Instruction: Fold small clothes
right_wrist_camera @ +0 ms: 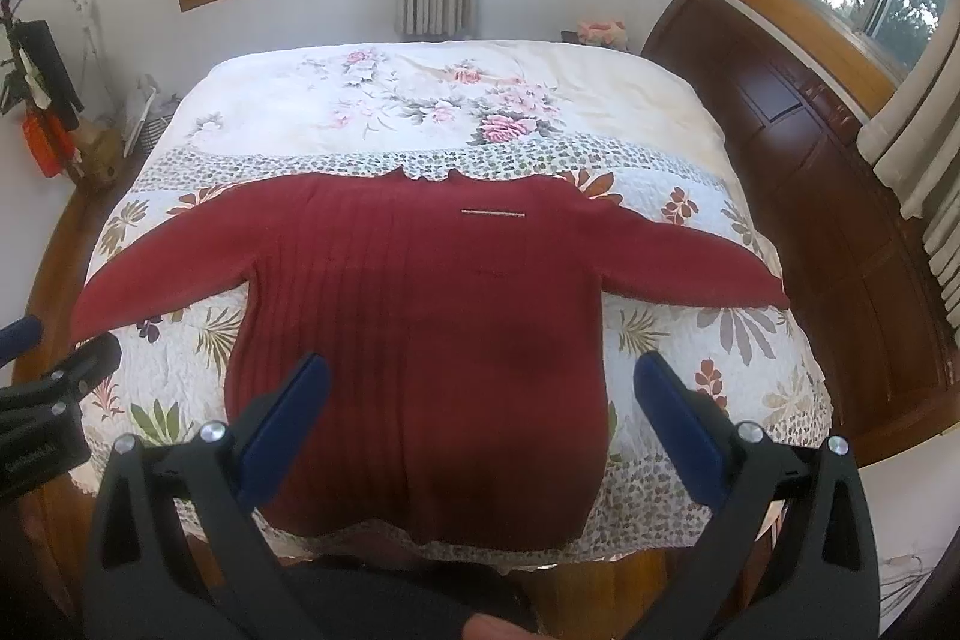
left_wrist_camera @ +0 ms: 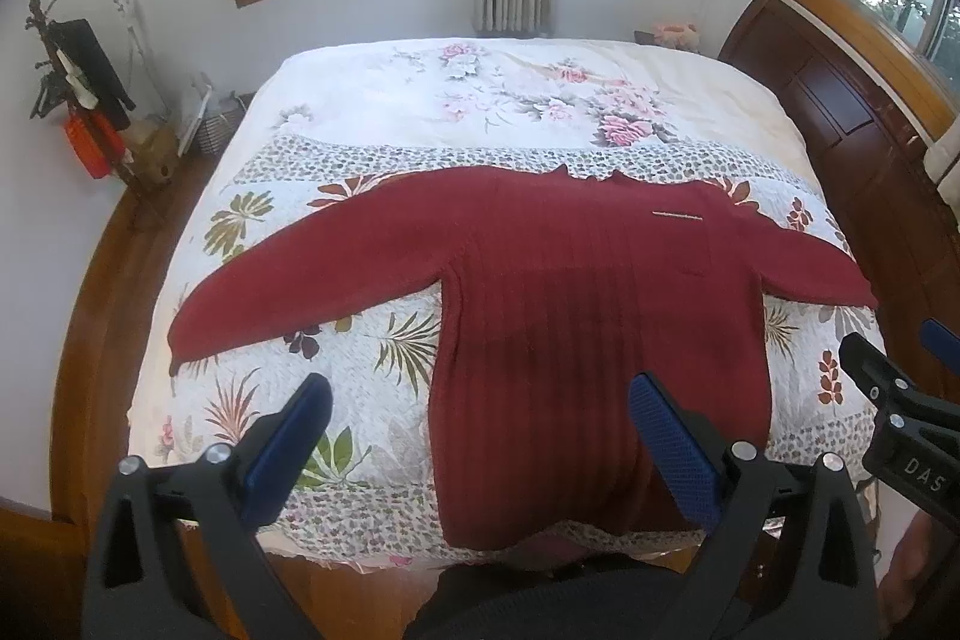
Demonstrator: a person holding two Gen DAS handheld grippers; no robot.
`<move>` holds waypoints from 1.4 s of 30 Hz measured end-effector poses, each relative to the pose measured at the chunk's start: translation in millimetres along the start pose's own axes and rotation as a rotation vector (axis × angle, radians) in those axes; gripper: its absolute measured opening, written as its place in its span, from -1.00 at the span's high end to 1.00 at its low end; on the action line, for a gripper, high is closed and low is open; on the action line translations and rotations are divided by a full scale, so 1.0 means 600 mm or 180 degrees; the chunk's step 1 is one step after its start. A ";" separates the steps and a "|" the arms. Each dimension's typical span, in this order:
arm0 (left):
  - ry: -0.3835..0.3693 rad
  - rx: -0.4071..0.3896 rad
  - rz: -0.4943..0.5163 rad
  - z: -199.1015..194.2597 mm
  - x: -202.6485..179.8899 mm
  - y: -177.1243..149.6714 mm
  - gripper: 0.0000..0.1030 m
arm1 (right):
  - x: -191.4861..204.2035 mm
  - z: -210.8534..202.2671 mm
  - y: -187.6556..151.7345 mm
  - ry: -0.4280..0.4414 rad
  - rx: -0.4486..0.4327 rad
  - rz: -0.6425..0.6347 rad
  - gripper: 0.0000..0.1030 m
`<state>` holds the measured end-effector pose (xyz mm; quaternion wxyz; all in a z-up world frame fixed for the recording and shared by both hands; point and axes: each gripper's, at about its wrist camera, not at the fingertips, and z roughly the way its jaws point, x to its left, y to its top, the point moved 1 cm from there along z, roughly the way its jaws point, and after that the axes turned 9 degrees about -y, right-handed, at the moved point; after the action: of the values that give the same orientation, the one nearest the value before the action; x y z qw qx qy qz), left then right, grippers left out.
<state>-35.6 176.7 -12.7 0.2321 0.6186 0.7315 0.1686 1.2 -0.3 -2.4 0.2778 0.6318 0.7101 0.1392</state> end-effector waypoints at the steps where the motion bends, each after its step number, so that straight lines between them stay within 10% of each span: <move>1: 0.0001 0.0003 -0.0001 0.000 0.000 0.000 -0.93 | 0.000 0.000 0.001 0.0000 -0.0001 -0.0001 -0.96; 42: 0.0015 -0.0008 0.0012 0.000 -0.002 0.006 -0.93 | -0.002 -0.001 0.003 0.0013 -0.0001 0.0012 -0.96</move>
<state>-32.4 175.9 -10.5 0.2308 0.6193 0.7306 0.1714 2.3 -1.3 -0.9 0.2763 0.6329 0.7094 0.1411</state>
